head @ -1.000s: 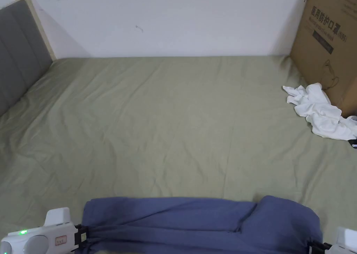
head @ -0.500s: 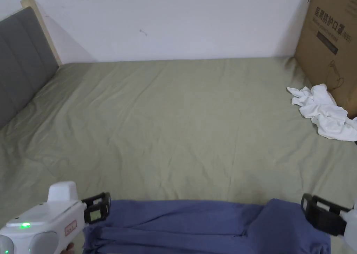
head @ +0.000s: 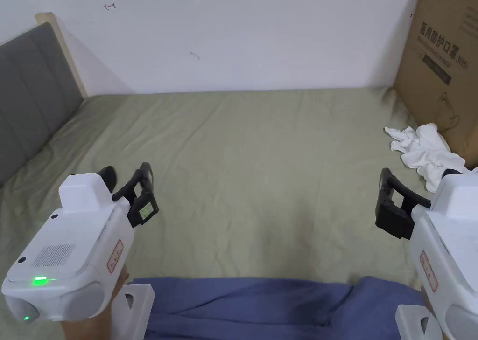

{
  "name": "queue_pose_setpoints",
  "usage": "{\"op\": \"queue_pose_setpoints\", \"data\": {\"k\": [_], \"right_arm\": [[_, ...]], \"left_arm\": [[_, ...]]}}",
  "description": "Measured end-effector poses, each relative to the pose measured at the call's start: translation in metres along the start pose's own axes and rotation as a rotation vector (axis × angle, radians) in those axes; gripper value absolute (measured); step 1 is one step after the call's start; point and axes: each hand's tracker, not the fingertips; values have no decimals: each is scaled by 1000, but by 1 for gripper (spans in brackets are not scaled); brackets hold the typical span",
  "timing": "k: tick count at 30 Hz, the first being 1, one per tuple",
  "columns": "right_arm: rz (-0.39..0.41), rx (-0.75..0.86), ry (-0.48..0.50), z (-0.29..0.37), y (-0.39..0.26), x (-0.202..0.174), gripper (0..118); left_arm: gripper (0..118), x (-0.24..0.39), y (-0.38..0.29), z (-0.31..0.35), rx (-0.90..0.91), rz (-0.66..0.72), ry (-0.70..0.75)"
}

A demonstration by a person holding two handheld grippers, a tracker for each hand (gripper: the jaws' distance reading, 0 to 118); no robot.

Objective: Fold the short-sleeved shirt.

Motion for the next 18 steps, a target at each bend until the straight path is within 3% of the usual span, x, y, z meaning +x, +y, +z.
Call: {"op": "queue_pose_setpoints", "data": {"k": [2, 3, 11, 18], "right_arm": [[3, 6, -1, 1, 1, -4, 33], [7, 9, 0, 0, 1, -5, 0], [7, -17, 10, -4, -1, -7, 0], [7, -48, 30, -13, -4, -9, 0]], "left_arm": [[8, 2, -1, -1, -13, -4, -19], [0, 2, -2, -2, -15, -6, -24], [0, -8, -13, -17, -155, 19, -58], [0, -78, -61, -56, -556, 377, -221]]}}
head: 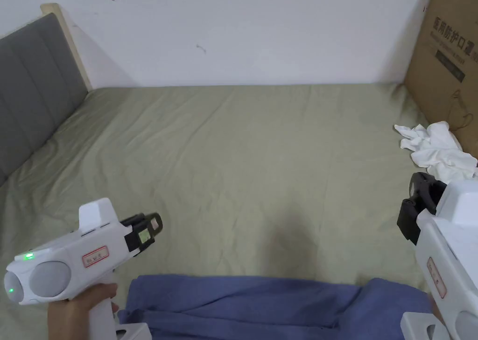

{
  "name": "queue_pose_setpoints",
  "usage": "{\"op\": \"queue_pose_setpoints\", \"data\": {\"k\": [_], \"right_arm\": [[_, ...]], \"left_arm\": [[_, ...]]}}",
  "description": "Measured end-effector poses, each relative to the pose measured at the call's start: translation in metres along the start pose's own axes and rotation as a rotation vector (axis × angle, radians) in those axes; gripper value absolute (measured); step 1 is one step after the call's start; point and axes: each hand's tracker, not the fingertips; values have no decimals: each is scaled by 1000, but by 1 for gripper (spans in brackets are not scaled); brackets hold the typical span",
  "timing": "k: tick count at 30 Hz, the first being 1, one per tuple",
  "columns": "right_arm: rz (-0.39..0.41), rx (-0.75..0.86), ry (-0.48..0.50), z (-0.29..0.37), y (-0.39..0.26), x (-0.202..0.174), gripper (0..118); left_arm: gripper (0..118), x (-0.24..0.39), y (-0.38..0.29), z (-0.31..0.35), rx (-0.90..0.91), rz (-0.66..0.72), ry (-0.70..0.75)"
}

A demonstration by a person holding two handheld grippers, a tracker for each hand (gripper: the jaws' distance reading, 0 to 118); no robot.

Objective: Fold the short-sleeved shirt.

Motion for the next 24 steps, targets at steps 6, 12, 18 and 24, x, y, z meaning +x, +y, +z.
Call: {"op": "queue_pose_setpoints", "data": {"k": [6, 12, 18, 24], "right_arm": [[-30, -55, 20, -17, -10, -1, 0], [-22, -102, 26, -36, -25, 0, 0], [-1, -136, 14, -46, -34, -1, 0], [18, -168, 2, -49, -42, -1, 0]], "left_arm": [[5, -76, -24, -25, -296, 82, 28], [69, -135, -45, -41, -433, 183, 104], [94, -162, -51, -57, -457, 180, 136], [60, -166, -62, -82, -507, 199, 70]]}}
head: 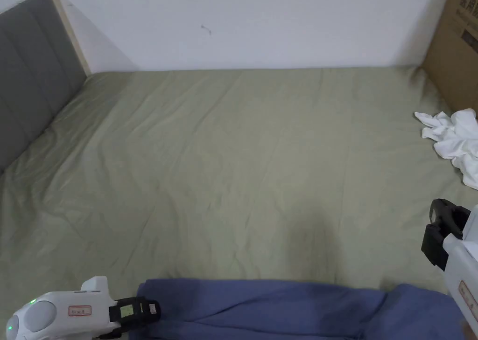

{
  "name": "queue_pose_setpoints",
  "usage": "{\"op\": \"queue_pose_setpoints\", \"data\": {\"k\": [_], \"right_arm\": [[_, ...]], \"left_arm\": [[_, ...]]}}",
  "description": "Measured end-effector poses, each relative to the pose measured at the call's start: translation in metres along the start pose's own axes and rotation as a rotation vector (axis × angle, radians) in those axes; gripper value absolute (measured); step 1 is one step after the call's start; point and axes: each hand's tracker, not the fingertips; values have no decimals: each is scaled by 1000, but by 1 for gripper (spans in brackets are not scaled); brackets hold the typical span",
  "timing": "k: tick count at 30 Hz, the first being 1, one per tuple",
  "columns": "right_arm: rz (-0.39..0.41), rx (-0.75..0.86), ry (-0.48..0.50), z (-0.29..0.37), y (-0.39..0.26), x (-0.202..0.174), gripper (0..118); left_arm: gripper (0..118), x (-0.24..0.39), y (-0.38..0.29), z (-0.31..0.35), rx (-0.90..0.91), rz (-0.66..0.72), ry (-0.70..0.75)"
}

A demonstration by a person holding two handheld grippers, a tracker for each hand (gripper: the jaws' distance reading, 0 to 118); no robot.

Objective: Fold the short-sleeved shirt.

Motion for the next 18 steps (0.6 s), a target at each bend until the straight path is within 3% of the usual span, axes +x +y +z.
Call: {"op": "queue_pose_setpoints", "data": {"k": [1, 3, 6, 12, 18], "right_arm": [[3, -4, -6, -1, 0, 0, 0], [13, -6, -16, 0, 0, -1, 0], [16, -2, -16, -2, 3, 0, 0], [9, 13, -10, 1, 8, 1, 0], [-1, 32, -1, 6, 12, 6, 0]], "left_arm": [[54, 0, -2, -6, 0, -14, 13], [26, 4, -2, -8, 21, -34, 30], [11, 16, -7, -6, 14, -57, 22], [7, 52, -11, 19, 84, -224, 116], [6, 52, 4, 69, 143, -196, 115]]}}
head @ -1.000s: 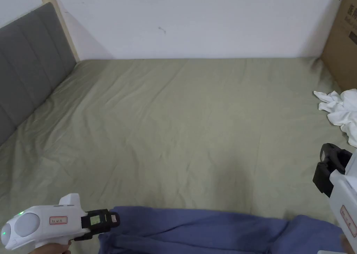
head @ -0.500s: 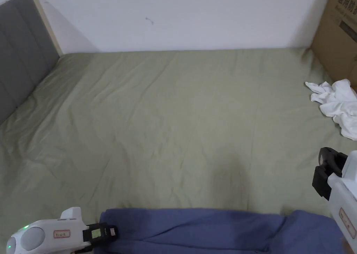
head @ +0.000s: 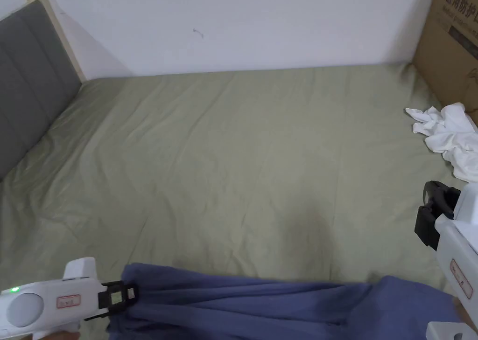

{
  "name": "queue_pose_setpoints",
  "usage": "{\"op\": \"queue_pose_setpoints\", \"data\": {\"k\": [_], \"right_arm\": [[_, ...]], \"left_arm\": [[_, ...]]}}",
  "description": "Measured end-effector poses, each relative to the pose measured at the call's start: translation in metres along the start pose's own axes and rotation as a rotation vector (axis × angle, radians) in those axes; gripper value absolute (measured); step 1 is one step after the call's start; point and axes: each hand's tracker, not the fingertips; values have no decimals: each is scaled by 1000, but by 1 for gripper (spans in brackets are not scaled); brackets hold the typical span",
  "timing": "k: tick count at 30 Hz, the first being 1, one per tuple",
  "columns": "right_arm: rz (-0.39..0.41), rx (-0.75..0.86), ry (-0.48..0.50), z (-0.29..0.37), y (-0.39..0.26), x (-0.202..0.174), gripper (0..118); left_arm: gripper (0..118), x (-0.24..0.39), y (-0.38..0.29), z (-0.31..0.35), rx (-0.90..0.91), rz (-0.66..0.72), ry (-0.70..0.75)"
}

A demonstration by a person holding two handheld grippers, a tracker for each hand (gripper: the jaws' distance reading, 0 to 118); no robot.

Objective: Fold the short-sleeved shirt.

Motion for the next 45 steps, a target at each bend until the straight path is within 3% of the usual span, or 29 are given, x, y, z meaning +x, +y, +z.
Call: {"op": "queue_pose_setpoints", "data": {"k": [4, 9, 17, 26, 35, 37, 38, 39, 41, 45], "right_arm": [[-9, 13, -1, 4, 0, 5, 0], [-22, 25, 1, 11, 0, 12, 0], [-39, 30, 0, 18, -3, 23, 0], [-55, 17, -8, 28, -10, 39, 0], [-57, -2, -41, 36, -16, 55, 0], [-54, -2, -47, 38, -16, 57, 0], [-53, -2, -49, 39, -16, 58, 0], [-53, -2, -51, 40, -16, 59, 0], [-55, -3, -50, 39, -16, 61, 0], [-58, -1, -51, 38, -13, 61, 0]], "left_arm": [[6, -14, 4, 28, 5, 11, 126], [6, -15, 0, 41, 1, 46, 169], [6, 101, -4, 31, -15, -141, 124], [6, 212, -25, -56, -151, -237, -50], [7, 267, -65, -142, -288, -269, 13], [23, 269, -70, -145, -278, -282, 41], [37, 271, -71, -143, -273, -287, 58], [61, 274, -72, -140, -269, -285, 38], [85, 276, -70, -127, -232, -273, 6], [87, 272, -52, -77, -73, -249, -98]]}}
